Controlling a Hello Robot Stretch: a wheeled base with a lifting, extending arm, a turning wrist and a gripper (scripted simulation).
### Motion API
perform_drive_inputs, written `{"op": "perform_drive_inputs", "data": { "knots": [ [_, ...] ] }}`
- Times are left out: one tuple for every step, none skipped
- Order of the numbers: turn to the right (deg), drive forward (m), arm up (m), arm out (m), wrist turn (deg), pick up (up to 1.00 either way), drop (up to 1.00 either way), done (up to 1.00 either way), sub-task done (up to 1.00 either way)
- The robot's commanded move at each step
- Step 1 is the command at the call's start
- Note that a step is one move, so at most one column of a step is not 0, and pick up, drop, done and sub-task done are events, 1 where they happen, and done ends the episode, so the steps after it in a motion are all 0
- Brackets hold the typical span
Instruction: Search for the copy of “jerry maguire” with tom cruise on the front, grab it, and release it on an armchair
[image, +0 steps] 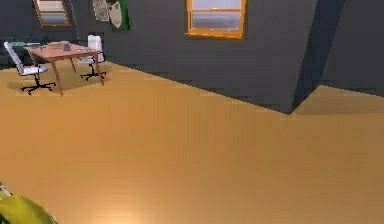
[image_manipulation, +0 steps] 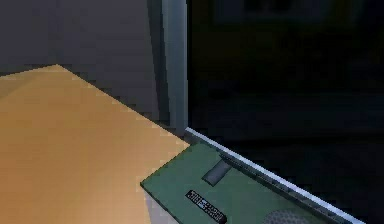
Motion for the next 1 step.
{"op": "perform_drive_inputs", "data": {
  "knots": [
    [-6.0, 0.0, 0.0, 0.0, 0.0, 0.0, 0.0, 0.0, 0.0]
  ]
}}
